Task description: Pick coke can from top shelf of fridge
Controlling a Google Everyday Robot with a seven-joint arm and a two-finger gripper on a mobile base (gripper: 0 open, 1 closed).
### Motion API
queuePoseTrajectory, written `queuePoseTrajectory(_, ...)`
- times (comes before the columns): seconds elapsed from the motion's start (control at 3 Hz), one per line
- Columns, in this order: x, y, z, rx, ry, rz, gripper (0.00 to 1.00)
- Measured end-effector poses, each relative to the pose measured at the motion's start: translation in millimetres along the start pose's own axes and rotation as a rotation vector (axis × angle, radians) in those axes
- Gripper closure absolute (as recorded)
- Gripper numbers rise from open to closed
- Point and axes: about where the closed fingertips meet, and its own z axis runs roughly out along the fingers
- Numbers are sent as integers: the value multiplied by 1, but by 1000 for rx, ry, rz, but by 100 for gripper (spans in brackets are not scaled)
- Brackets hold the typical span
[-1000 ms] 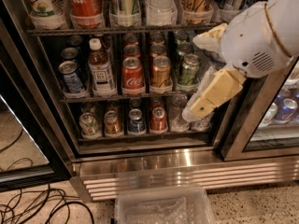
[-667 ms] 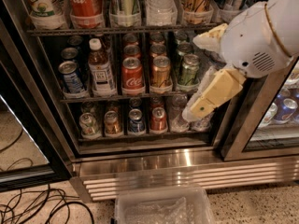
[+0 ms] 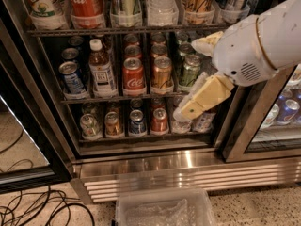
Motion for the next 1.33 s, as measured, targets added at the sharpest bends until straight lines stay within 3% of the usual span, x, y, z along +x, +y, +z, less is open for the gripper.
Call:
queuePoseTrajectory(0.67,-6,23,67,97,-88,178,0)
queuePoseTrajectory(1.0,-24,1,94,186,-152,194,0)
queuePoseTrajectory(1.33,-32,-19,86,269,-185,192,0)
